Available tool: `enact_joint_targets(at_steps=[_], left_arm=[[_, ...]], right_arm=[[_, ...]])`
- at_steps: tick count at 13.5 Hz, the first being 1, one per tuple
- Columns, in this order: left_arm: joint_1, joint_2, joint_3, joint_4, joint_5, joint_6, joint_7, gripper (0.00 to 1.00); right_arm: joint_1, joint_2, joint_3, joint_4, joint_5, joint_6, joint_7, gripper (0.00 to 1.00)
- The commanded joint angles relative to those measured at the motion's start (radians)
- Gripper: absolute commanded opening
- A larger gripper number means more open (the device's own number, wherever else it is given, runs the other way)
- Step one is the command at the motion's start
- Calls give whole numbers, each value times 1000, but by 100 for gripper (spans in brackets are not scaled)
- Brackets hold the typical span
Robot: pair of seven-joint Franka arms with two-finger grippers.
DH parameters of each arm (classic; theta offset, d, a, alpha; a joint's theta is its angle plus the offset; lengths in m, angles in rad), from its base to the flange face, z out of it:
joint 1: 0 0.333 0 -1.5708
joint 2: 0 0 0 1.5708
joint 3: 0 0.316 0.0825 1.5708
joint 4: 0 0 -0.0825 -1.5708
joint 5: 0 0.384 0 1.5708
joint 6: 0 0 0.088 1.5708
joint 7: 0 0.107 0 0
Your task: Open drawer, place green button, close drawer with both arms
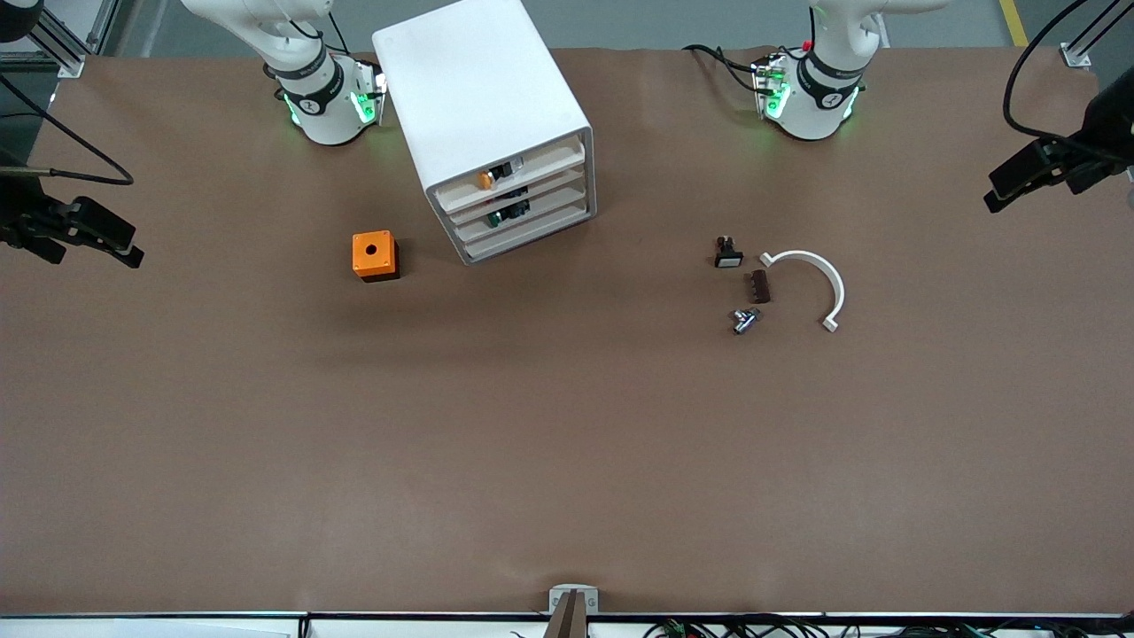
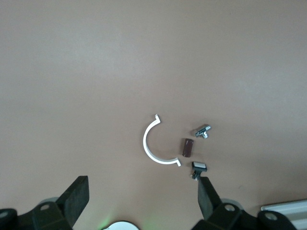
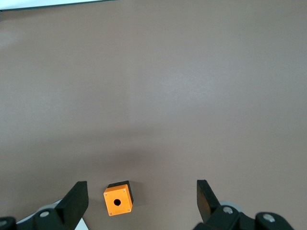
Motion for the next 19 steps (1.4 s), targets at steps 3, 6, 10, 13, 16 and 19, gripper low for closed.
enact_joint_targets(at_steps=[3,6,10,13,16,19], left_arm=[[26,-69,-22,-47,20,-28,66,100],[27,-75,-19,-49,21,-27,111,100],[26,-69,-17,-49,29,-14,171,100],[24,-63,-20,-41,26,-14,173,100],[23,-54,-23,-37,24,-16,171,100],[17,-43,-34,-40,24,-19,158,100]], right_arm=[[-8,-11,7,-3,3,-7,8,100],[-10,-11,6,-3,3,-7,8,100],[-11,-11,7,-3,3,-8,8,100],[-8,-11,6,-3,3,-10,8,100],[-10,-11,6,-3,3,-10,8,100],[-8,-11,6,-3,3,-10,10,100]])
